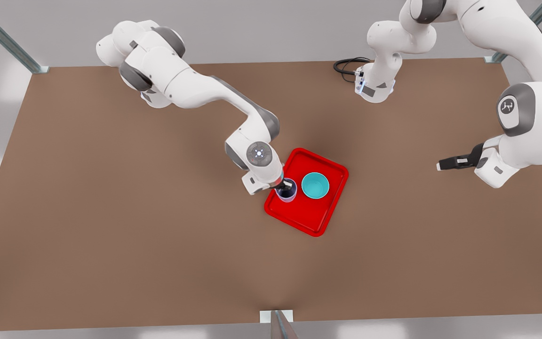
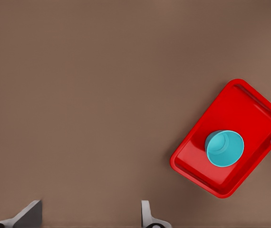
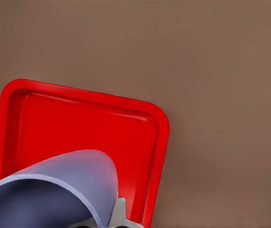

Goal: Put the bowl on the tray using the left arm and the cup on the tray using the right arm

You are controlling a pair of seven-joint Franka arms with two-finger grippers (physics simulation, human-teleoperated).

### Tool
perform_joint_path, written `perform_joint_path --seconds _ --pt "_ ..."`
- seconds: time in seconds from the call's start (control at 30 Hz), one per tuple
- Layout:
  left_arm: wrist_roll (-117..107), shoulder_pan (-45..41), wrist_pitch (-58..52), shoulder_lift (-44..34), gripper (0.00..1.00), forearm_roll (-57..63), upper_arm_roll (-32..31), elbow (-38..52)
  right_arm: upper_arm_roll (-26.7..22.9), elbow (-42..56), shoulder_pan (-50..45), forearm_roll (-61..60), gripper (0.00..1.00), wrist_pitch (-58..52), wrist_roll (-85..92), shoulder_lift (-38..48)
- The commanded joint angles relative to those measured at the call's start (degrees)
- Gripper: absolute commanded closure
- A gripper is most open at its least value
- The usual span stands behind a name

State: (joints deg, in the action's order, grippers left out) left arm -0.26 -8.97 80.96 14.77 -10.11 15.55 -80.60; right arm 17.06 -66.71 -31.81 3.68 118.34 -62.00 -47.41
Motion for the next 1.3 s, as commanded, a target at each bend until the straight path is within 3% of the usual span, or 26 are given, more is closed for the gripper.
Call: perform_joint_path --seconds 0.0,0.07,0.1,0.57,0.6,0.63,0.67,0.73,0.97,1.07,1.2,1.27 --pt "0.0 0.0 0.0 0.0 0.00 0.0 0.0 0.0 0.0 0.1 0.0 0.1 0.79 0.1 0.0 -0.1" --pt "0.0 0.0 0.0 0.0 0.00 0.0 0.0 0.0 -0.4 1.9 -1.2 0.2 0.79 2.2 0.2 -1.9" --pt "0.0 0.0 0.0 0.0 0.00 0.0 0.0 0.0 -3.2 3.6 -3.8 0.1 0.79 2.2 0.2 -3.0" --pt "0.0 0.0 0.1 0.1 0.00 0.0 0.0 -0.1 -3.3 4.3 -3.8 0.0 0.78 2.4 4.3 -5.9" --pt "0.0 0.0 0.1 0.1 0.00 0.0 0.0 0.0 -3.3 4.4 -3.8 0.0 0.73 2.5 4.3 -6.1" --pt "0.0 0.0 0.1 0.1 0.00 0.0 0.0 -0.1 -3.3 4.4 -3.8 0.0 0.58 2.5 4.3 -6.2" --pt "0.0 0.0 0.1 0.1 0.00 0.0 0.0 0.0 -3.3 4.4 -3.8 0.0 0.29 2.5 4.3 -6.4" --pt "0.0 0.0 0.1 0.1 0.00 0.0 0.0 -0.1 -3.3 4.4 -3.8 0.0 0.18 2.8 4.3 -6.4" --pt "0.0 0.0 0.0 0.1 0.00 0.0 0.0 -0.1 -3.3 4.4 -3.9 0.0 0.10 3.0 4.1 -6.5" --pt "0.0 0.0 0.0 0.1 0.00 0.0 0.0 -0.1 -3.3 4.6 -3.3 -0.1 0.00 2.0 4.5 -6.0" --pt "0.0 -0.1 0.0 0.1 0.00 0.0 0.0 -0.1 0.4 6.7 3.3 -3.1 0.00 -23.6 13.0 6.3" --pt "0.0 -0.1 -0.1 0.1 0.00 0.0 0.0 -0.1 0.5 6.7 14.1 -2.9 0.00 -34.0 24.8 12.6"
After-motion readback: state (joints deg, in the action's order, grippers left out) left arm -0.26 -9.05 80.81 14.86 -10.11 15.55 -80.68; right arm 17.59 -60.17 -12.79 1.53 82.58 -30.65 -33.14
